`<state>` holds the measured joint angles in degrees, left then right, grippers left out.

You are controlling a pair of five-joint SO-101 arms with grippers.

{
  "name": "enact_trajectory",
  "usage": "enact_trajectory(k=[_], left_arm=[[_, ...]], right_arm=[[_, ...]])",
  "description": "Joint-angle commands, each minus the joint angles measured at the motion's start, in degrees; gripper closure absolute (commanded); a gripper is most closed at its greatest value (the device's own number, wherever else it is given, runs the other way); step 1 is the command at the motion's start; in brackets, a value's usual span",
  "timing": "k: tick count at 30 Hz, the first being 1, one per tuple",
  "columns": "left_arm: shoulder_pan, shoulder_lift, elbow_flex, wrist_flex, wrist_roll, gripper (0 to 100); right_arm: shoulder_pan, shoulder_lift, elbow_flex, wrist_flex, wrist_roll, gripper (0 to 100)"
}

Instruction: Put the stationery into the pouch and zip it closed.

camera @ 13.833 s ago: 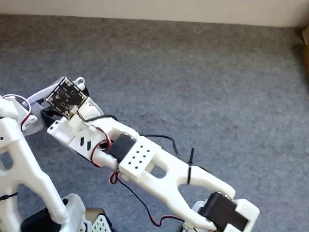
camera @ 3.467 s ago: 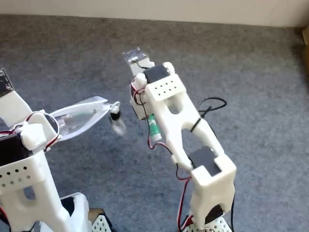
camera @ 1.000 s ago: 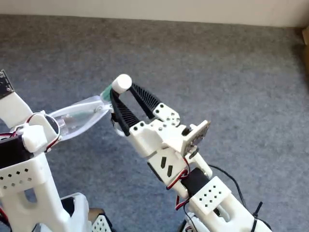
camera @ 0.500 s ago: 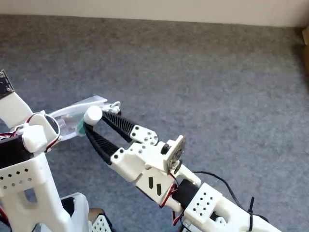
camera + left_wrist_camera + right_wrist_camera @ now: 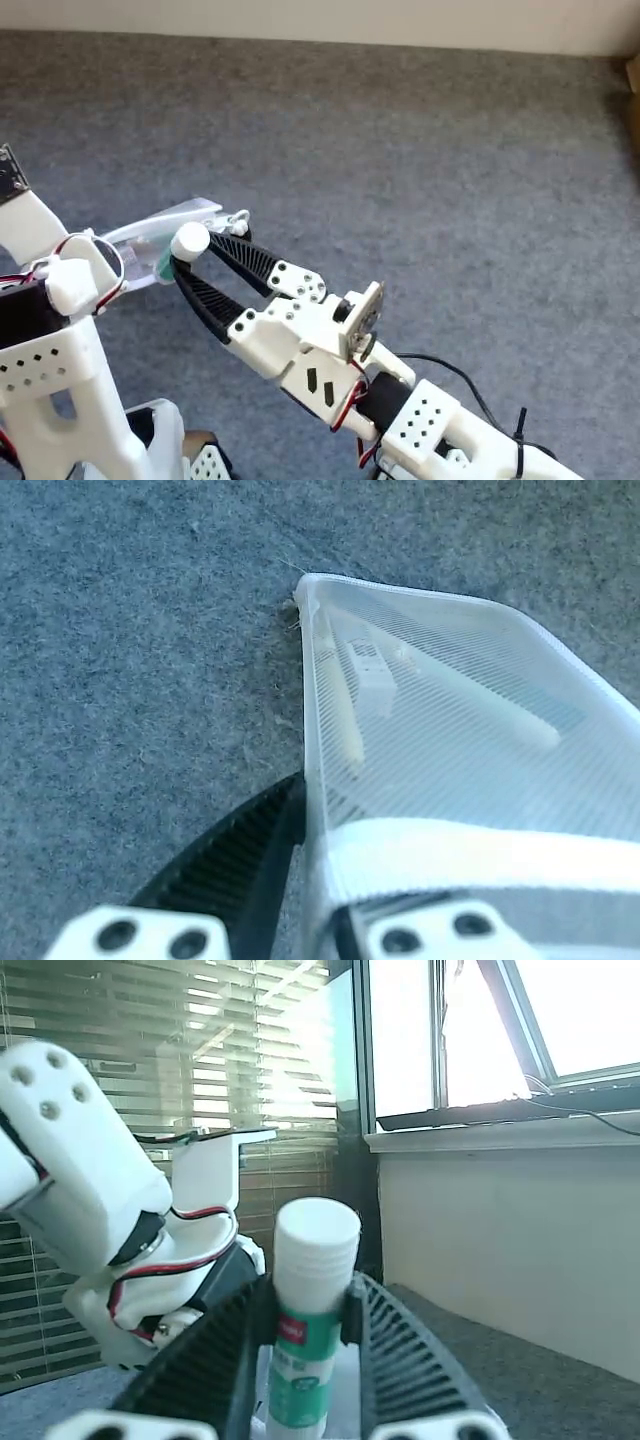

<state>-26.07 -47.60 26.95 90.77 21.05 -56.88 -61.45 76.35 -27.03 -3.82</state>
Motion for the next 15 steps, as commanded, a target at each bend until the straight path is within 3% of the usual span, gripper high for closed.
enact_trajectory(k=[1, 9, 15], left_arm=[[0.75, -0.66, -0.04, -1.23, -0.7, 99], [0.75, -0.57, -0.04, -1.23, -0.7, 99], [0.75, -0.57, -0.04, -1.23, -0.7, 99]], right_arm=[[-0.4, -1.01, -3.38, -1.45, -0.18, 99.3], [-0.4, 11.12, -10.77, -1.89, -0.18, 99.3], [1.71, 16.04, -11.12, -11.56, -0.18, 99.3]])
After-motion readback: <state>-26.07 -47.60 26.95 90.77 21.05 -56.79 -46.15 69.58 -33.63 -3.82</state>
